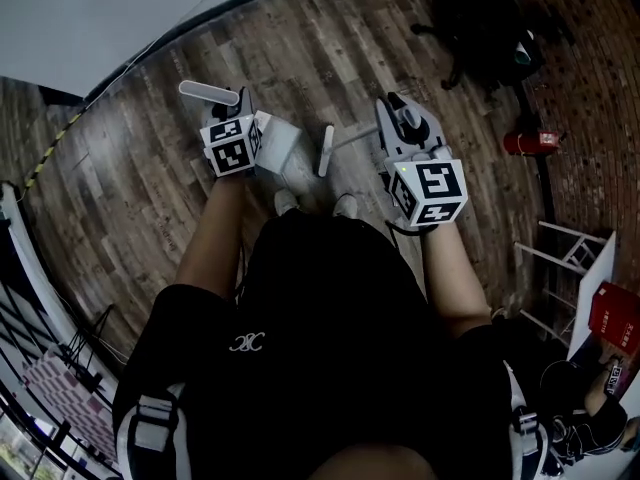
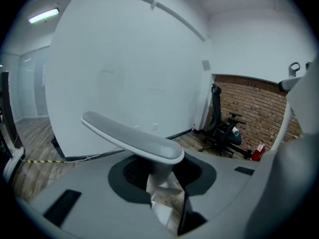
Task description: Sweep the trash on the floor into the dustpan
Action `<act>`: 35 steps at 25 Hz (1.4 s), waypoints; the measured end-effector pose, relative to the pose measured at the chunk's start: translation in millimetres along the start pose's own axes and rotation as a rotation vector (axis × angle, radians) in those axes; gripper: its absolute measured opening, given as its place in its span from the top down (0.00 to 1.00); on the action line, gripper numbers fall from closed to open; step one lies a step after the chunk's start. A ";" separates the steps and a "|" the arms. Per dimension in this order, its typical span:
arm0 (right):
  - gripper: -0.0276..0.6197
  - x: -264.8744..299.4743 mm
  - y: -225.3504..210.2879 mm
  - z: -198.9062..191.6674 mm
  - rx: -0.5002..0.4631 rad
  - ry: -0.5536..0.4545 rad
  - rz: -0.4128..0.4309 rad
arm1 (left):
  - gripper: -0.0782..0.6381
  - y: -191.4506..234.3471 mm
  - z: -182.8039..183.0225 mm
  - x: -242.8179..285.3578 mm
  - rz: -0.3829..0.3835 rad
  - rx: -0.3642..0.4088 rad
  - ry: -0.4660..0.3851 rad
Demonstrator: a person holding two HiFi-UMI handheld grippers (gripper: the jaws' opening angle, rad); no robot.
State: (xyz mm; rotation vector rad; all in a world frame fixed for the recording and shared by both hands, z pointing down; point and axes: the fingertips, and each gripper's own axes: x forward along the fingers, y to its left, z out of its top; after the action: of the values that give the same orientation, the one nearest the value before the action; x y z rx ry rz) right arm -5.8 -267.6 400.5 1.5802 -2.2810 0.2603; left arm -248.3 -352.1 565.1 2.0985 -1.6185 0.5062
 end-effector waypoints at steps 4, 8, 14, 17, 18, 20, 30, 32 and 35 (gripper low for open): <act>0.84 -24.0 -31.0 1.6 0.018 -0.028 -0.041 | 0.73 -34.6 37.7 -21.9 -0.044 0.072 -0.038; 0.84 -48.6 -60.5 6.6 0.039 -0.068 -0.077 | 0.74 -72.7 80.4 -43.9 -0.093 0.127 -0.085; 0.84 -92.1 -109.4 7.1 0.126 -0.118 -0.137 | 0.75 -140.5 135.3 -77.0 -0.168 0.171 -0.199; 0.84 -107.4 -126.2 4.5 0.131 -0.109 -0.152 | 0.75 -169.0 146.8 -88.4 -0.205 0.184 -0.227; 0.84 -109.7 -130.5 3.9 0.139 -0.104 -0.159 | 0.75 -176.4 150.5 -90.4 -0.220 0.190 -0.231; 0.84 -116.0 -138.6 1.7 0.158 -0.102 -0.171 | 0.75 -192.9 155.2 -94.3 -0.250 0.202 -0.236; 0.84 -138.3 -160.5 -6.9 0.175 -0.118 -0.203 | 0.75 -253.5 165.9 -107.7 -0.345 0.225 -0.280; 0.84 -141.2 -166.2 -8.8 0.178 -0.115 -0.214 | 0.75 -261.3 165.7 -105.5 -0.354 0.226 -0.281; 0.84 -141.9 -172.3 -10.4 0.178 -0.115 -0.224 | 0.75 -266.8 164.3 -99.7 -0.360 0.221 -0.272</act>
State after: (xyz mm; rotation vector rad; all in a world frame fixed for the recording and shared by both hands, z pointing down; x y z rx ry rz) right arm 201.3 -203.1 346.8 1.9708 -2.1885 0.3295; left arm -11.3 -303.4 342.4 2.6493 -1.3165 0.2989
